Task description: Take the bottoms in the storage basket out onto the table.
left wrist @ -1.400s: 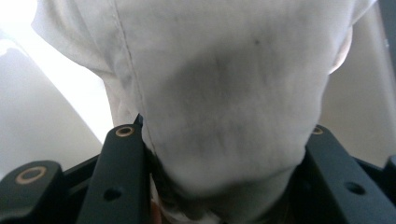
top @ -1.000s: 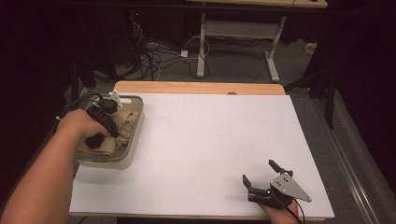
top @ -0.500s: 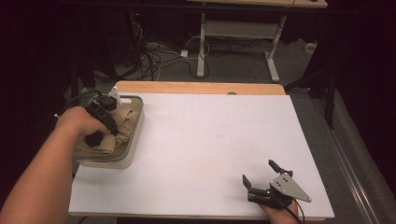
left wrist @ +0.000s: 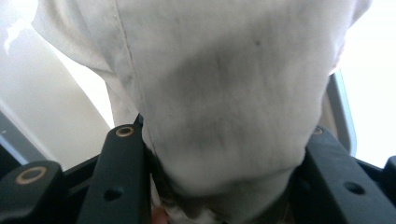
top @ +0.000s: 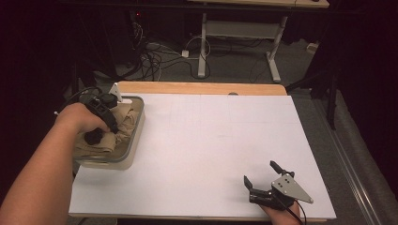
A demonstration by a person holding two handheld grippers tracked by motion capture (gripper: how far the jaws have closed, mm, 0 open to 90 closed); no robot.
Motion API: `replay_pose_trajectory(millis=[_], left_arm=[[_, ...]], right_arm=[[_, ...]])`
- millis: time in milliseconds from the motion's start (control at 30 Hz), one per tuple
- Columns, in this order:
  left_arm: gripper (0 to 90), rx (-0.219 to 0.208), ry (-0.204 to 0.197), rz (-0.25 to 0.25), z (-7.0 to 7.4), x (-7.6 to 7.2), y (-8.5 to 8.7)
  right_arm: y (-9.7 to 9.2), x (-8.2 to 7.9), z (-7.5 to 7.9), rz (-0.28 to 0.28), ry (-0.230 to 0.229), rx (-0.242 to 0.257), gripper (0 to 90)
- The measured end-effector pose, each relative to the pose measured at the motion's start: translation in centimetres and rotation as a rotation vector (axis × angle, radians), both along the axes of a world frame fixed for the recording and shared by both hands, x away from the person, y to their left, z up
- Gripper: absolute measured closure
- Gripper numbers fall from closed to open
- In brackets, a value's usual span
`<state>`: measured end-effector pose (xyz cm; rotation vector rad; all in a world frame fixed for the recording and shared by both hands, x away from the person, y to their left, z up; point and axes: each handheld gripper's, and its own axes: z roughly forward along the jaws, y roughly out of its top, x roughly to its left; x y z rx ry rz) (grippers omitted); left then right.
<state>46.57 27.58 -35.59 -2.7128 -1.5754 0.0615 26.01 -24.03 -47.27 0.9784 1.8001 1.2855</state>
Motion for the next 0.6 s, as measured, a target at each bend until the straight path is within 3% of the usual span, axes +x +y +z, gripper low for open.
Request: replay_pose_trajectory(millis=[600], left_arm=[[54.4,0.014,0.024,0.014,1.9,0.1,-0.5]], right_arm=[[0.0,0.0,0.0,0.001,0.002,0.004,0.5]])
